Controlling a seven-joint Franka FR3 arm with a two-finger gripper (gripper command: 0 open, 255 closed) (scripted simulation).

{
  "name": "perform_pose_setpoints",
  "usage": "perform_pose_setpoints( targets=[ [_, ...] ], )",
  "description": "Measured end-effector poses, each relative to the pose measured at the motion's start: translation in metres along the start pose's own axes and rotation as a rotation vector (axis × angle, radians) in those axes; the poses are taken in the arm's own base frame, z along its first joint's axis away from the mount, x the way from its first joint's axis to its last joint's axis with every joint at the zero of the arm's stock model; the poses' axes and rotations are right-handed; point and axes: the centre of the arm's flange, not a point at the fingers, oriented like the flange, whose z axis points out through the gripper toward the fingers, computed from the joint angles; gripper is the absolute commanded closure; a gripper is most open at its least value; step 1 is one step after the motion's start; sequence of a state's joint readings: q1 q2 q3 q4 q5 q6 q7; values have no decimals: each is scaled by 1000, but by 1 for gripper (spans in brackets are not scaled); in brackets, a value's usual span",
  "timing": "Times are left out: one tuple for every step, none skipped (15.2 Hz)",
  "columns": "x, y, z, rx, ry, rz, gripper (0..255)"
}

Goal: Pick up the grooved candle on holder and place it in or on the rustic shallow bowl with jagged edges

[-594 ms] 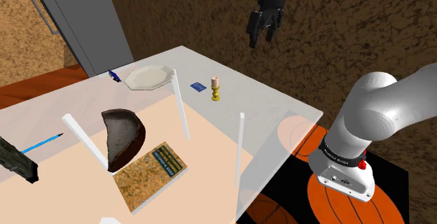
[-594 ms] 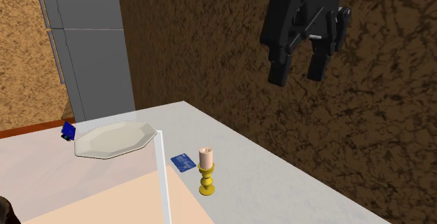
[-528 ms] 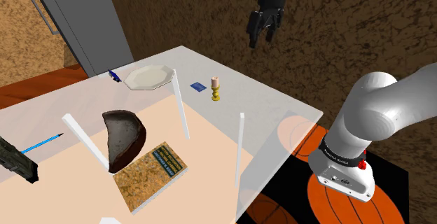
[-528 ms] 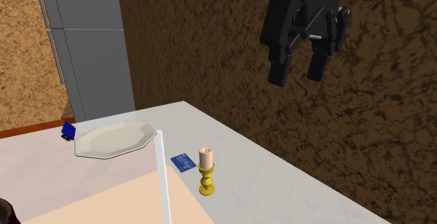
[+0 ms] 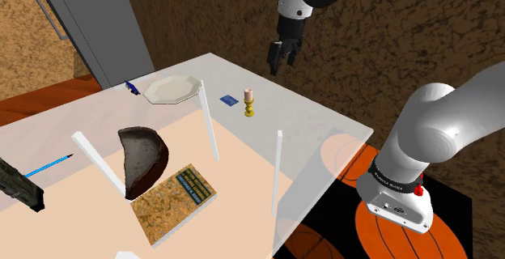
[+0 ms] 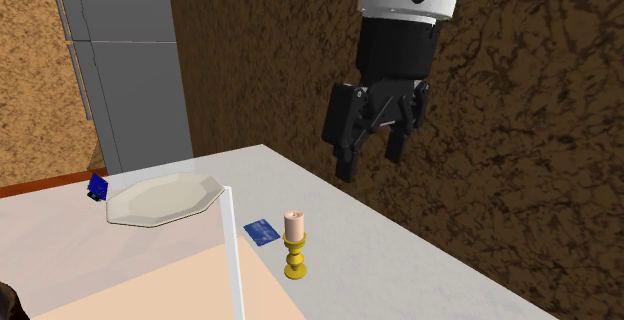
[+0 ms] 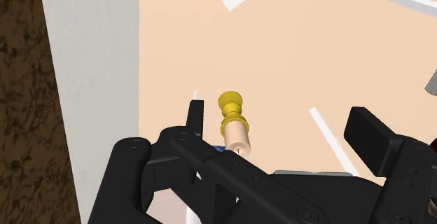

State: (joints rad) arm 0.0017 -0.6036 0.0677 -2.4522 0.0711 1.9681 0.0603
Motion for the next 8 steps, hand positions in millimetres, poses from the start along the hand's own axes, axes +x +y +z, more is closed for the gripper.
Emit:
perform_pose_setpoints(
  targets=[
    [8,2,9,-5,6,-11,0],
    [12,-1,22,-11,10,-22,0],
    [18,-3,31,-16,17,-33,0],
    [22,-4,42,-21,22,-44,0],
    [29,-2,53,-27,27,-55,0],
    [36,-1,65,-32,32,-66,0],
    [42,-4,76,-37,38,-77,0],
    [50,-5,88,-42,43,-88,0]
  ],
)
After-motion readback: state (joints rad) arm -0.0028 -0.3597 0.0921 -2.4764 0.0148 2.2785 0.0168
